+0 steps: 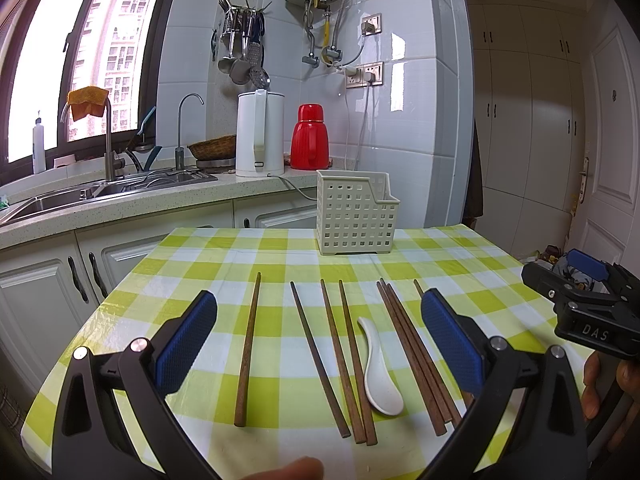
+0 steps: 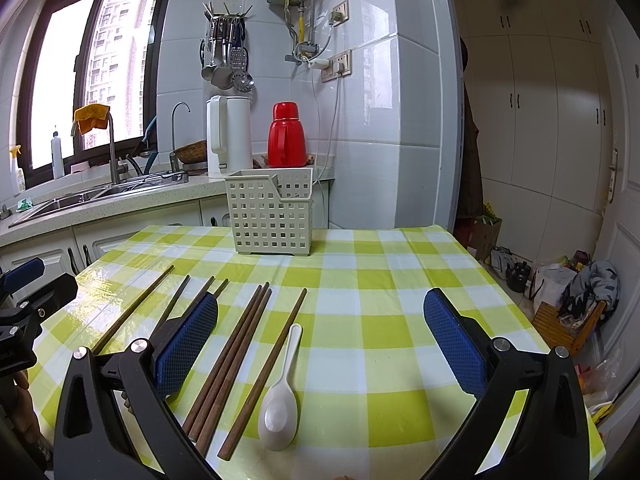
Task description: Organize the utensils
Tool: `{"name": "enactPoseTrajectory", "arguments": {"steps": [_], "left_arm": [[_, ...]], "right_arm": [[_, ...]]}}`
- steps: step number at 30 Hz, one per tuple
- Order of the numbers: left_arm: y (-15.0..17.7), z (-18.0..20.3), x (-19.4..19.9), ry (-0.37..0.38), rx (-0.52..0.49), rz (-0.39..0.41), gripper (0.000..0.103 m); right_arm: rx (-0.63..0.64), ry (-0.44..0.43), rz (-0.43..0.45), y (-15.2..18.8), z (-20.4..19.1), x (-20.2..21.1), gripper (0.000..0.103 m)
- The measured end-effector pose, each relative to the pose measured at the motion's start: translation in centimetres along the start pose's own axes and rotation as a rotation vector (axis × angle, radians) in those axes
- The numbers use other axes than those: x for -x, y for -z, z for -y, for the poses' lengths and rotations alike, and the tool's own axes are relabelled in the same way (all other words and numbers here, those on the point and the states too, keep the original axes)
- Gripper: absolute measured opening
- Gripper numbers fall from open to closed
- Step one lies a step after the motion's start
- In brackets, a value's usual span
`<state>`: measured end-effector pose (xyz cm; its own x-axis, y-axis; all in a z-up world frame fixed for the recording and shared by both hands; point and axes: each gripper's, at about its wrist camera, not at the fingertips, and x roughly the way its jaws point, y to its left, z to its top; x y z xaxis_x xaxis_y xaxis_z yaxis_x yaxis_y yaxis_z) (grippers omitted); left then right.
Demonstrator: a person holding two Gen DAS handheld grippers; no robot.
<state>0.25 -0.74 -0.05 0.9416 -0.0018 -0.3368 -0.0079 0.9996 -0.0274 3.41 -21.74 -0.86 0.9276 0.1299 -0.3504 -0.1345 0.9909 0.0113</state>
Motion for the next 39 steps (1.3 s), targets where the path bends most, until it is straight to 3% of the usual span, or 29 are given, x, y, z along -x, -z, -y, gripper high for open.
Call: {"name": "enactPoseTrajectory", "arguments": {"steps": [16,24,33,35,37,38,39], "left_arm": [[-0.4,0.3,-0.1,-0.002,0.008,-0.003,0.099],[-0.6,-0.9,-0.8,0.012,0.032,-0.048,0.099],[-0.5,-3.5,-4.1,-0.007,0.015,-0.195,0.099],[-0.7,-4.2,-4.9,-0.023,0.008,-0.218,0.099],[-0.8,-5.0,-5.6,-0.008,0.024,-0.238,0.099],[-0.9,-5.2,-5.8,-0.009,0.027,-0.247,0.099],[-0.9,-5.6,-6.3,-0.016,0.028,-0.262,0.095]], "right_arm": [[-0.004,-0.002,-0.003,0.0,-0.4,0.3,0.096],[0.012,0.029,-0.124,0.3,0.4,-2.2,0.096],[-0.035,-0.042,-0.338,1.0,0.9,-6.9,0.096],[-0.043,-0.07,-0.369,0.9,0.3,-7.8,0.088],[-0.047,-0.091,-0.399,0.8,-0.4,-8.3,0.071],[-0.053,-0.131,-0.421,0.8,-1.0,-8.8,0.068],[-0.061,-0.165,-0.437,0.8,-1.3,-9.0,0.058]]}}
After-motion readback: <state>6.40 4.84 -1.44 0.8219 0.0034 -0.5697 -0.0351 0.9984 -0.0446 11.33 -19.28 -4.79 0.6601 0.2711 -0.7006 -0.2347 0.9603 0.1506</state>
